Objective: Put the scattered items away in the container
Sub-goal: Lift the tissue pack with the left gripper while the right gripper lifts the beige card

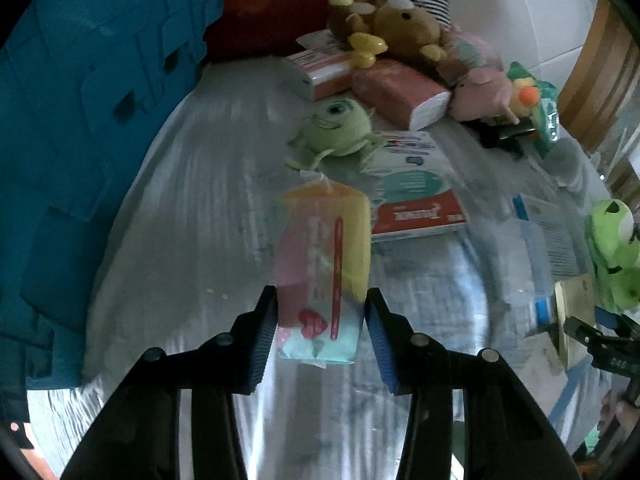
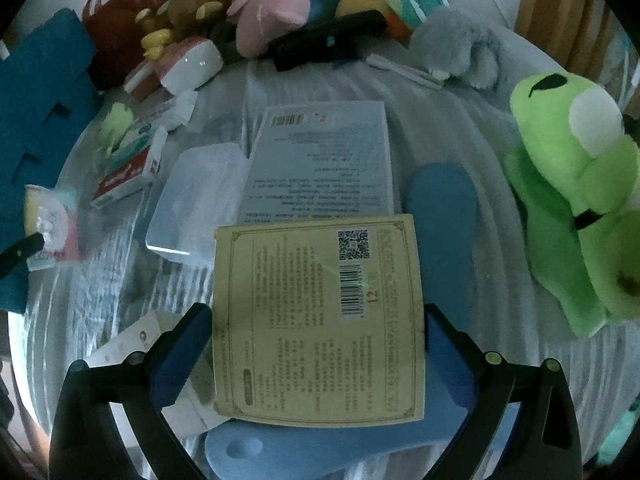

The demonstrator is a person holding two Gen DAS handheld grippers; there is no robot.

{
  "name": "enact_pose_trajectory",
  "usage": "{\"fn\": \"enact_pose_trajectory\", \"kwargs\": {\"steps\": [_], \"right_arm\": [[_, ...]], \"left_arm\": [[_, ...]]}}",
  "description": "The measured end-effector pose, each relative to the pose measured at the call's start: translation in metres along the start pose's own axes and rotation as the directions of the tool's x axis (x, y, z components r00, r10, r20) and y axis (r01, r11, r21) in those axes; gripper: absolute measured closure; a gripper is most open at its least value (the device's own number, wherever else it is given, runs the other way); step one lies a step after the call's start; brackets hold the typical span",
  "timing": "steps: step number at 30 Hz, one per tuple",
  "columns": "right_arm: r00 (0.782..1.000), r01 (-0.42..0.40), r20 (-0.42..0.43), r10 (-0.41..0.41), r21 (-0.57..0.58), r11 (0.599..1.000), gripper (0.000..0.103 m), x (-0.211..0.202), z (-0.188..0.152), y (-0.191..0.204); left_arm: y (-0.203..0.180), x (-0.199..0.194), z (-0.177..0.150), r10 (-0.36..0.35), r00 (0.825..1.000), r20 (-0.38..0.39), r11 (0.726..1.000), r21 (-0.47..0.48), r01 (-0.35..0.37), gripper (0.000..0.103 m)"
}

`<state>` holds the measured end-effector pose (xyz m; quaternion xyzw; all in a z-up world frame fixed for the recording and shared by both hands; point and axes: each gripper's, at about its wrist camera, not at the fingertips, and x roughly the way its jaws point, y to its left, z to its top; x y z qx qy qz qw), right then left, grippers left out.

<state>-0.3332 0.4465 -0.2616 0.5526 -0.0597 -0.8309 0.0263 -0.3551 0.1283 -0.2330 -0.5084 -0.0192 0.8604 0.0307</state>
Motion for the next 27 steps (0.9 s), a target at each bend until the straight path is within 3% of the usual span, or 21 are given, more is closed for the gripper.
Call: {"fn": "enact_pose_trajectory", "kwargs": {"steps": [6, 8, 10, 11, 15, 16, 18, 23, 27], "right_arm": [[1.0, -0.013, 0.012, 0.013, -0.002, 1.0, 0.001, -0.008, 0.002, -0.005], [1.0, -0.014, 0.011, 0.014, -0.005, 1.0, 0.001, -0.009, 0.001, -0.007], [1.0, -0.01, 0.01, 0.01, -0.002, 1.0, 0.001, -0.01, 0.0, -0.01], [1.0, -0.01, 0.009, 0.01, -0.001, 1.0, 0.001, -0.01, -0.001, -0.012], [1.0, 0.008, -0.015, -0.008, -0.008, 1.0, 0.0, -0.003, -0.002, -0.014], [0.999, 0.017, -0.027, -0.018, -0.013, 1.0, 0.0, 0.0, -0.002, -0.014], [0.999, 0.017, -0.029, -0.018, -0.019, 1.0, 0.0, 0.004, -0.005, -0.012], [1.0, 0.001, -0.007, -0.002, -0.062, 0.998, 0.001, -0.006, -0.005, -0.007], [0.996, -0.032, 0.082, 0.037, -0.062, 0.998, 0.001, -0.039, 0.008, -0.006]], "left_arm": [[-0.004, 0.004, 0.003, 0.004, 1.0, -0.008, 1.0, -0.001, -0.004, 0.059], [-0.004, 0.007, 0.005, 0.016, 1.0, -0.019, 1.0, -0.012, -0.016, 0.052], [-0.003, 0.016, 0.006, 0.039, 0.999, -0.038, 0.999, -0.025, -0.04, 0.031], [-0.002, 0.019, 0.005, 0.036, 0.998, -0.044, 0.999, -0.027, -0.037, 0.03], [-0.009, 0.034, 0.005, 0.044, 0.997, -0.059, 0.999, -0.013, -0.044, 0.031], [-0.011, 0.033, 0.003, 0.041, 0.997, -0.062, 0.999, -0.011, -0.042, 0.046], [-0.015, 0.031, 0.0, 0.034, 0.997, -0.067, 0.999, -0.008, -0.034, 0.057], [-0.024, 0.005, -0.003, 0.017, 0.999, -0.033, 1.0, 0.004, -0.017, 0.058], [-0.032, -0.029, 0.001, -0.007, 0.999, 0.036, 1.0, 0.016, 0.007, 0.058]]}}
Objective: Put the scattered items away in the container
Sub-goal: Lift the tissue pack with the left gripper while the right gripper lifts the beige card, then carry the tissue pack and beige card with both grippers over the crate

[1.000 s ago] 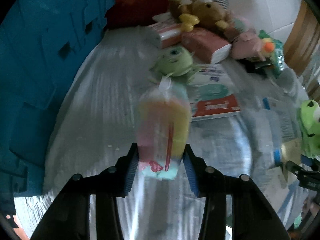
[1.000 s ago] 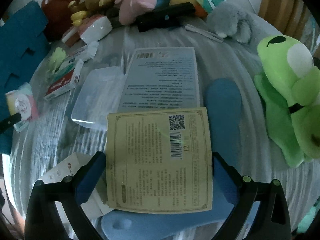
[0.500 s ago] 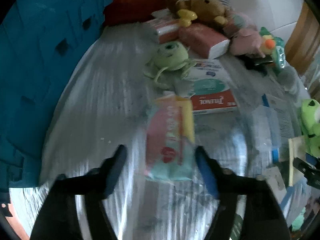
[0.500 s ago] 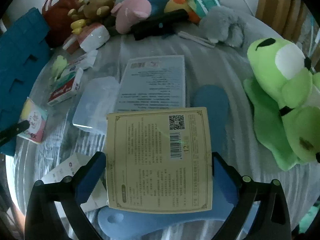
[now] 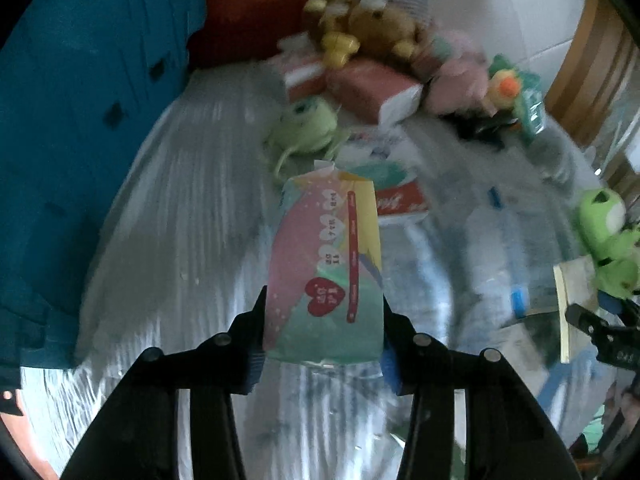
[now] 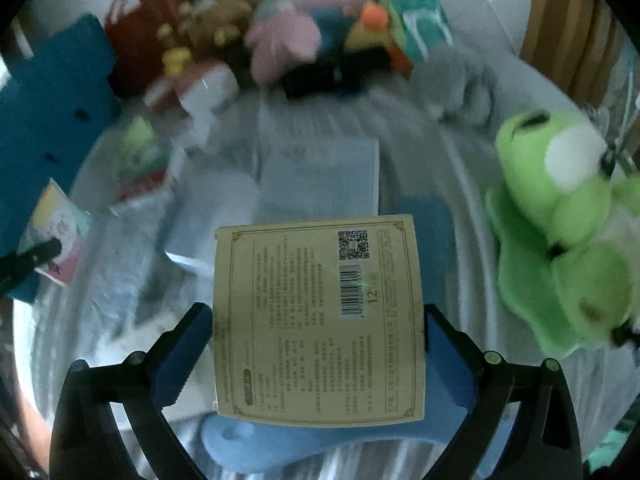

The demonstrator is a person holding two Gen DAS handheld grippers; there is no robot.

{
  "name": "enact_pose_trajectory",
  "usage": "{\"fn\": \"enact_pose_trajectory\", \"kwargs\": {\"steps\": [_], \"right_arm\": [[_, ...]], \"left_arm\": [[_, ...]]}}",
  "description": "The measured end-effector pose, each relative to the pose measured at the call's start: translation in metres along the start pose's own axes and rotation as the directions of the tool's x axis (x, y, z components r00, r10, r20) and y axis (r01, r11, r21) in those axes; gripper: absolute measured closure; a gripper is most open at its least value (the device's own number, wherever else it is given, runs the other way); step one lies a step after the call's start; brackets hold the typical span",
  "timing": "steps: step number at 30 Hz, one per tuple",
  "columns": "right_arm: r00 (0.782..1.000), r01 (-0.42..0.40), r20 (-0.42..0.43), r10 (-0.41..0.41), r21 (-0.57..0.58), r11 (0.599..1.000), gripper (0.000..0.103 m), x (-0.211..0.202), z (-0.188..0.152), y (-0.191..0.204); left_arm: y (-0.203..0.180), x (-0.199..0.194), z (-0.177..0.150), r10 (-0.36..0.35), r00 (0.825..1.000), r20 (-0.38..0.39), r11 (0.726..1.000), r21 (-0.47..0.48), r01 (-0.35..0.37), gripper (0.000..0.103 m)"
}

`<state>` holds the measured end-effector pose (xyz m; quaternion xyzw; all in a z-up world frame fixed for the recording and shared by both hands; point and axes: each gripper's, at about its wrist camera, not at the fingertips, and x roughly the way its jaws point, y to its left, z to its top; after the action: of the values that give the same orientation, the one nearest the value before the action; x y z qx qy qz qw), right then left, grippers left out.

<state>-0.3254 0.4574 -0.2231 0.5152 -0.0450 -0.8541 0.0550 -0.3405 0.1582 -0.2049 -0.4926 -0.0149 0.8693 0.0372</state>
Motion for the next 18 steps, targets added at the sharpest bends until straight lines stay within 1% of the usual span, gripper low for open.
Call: {"fn": "enact_pose_trajectory", "kwargs": {"steps": [2, 7, 10, 13, 16, 18], "right_arm": [[0.999, -0.035, 0.04, 0.036, -0.012, 0.999, 0.001, -0.017, 0.009, 0.005], [0.989, -0.083, 0.117, 0.091, -0.073, 0.994, 0.001, -0.047, 0.026, 0.032], [0.977, -0.125, 0.158, 0.144, -0.123, 0.984, 0.001, -0.064, 0.038, 0.054], [0.964, -0.153, 0.188, 0.187, -0.179, 0.972, 0.001, -0.078, 0.048, 0.076], [0.948, -0.177, 0.218, 0.233, -0.248, 0.953, 0.001, -0.095, 0.058, 0.101], [0.933, -0.192, 0.239, 0.27, -0.304, 0.933, 0.001, -0.106, 0.066, 0.122]], "left_arm": [[-0.004, -0.017, 0.004, -0.013, 0.999, 0.035, 1.0, 0.007, 0.013, 0.058], [-0.008, -0.058, 0.01, -0.019, 0.993, 0.119, 1.0, 0.013, 0.017, 0.058], [-0.005, -0.079, 0.011, -0.011, 0.986, 0.165, 1.0, 0.008, 0.01, 0.058], [0.001, -0.103, 0.01, 0.009, 0.978, 0.21, 1.0, -0.011, -0.007, 0.058], [0.009, -0.131, 0.007, 0.035, 0.964, 0.265, 0.999, -0.031, -0.028, 0.058], [0.016, -0.151, 0.005, 0.059, 0.951, 0.305, 0.998, -0.051, -0.046, 0.058]]}}
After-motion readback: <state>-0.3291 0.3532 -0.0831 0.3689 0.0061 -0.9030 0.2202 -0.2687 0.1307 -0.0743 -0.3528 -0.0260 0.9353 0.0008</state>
